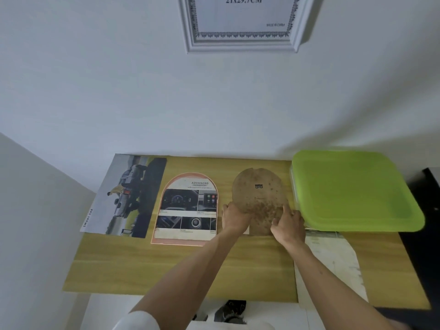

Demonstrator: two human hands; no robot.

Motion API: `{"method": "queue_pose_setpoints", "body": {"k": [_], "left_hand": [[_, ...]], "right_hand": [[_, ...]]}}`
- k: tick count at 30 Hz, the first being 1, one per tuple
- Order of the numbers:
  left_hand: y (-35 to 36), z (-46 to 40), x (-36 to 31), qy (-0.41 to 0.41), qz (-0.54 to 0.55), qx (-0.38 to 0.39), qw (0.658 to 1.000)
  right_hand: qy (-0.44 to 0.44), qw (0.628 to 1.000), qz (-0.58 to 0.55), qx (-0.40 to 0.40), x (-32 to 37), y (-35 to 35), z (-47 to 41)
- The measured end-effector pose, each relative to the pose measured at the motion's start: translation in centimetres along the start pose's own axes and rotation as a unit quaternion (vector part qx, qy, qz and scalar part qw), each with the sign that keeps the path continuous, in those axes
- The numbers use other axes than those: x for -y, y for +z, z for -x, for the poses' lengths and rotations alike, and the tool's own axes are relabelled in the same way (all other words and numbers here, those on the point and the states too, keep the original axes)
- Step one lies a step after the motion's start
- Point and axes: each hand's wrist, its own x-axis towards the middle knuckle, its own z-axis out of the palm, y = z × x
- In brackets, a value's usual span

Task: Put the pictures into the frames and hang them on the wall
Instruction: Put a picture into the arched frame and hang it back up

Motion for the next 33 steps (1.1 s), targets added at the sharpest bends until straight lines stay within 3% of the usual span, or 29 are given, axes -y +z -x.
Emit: {"method": "queue_pose_setpoints", "body": {"k": [5,11,16,25,33], "left_hand": [[0.3,-1.7,0.9,-0.062,0.152,-0.042,0.986],[-3.3,-1.2,-0.2,0.006,0.09,-0.079,0.993],[-8.2,-1.1,1.0,0.07,0.052,-0.079,0.993],[-16.8,-0.1,7.3,0.144,-0.015,-0.088,0.986],[-19.8,-0.6,13.1,0.133,-0.044,-0.12,0.983]], "right_hand": [[0.039,0.996,-0.078,0.017,0.0,-0.1,-0.5],[0.062,0.981,-0.184,0.01,0.4,0.3,-0.8],[-0.019,0.955,-0.296,0.027,2.6,0.2,0.1],[-0.148,0.956,-0.246,0.064,8.8,3.6,4.0],[-0.139,0.967,-0.209,0.045,11.6,8.4,6.2]]}}
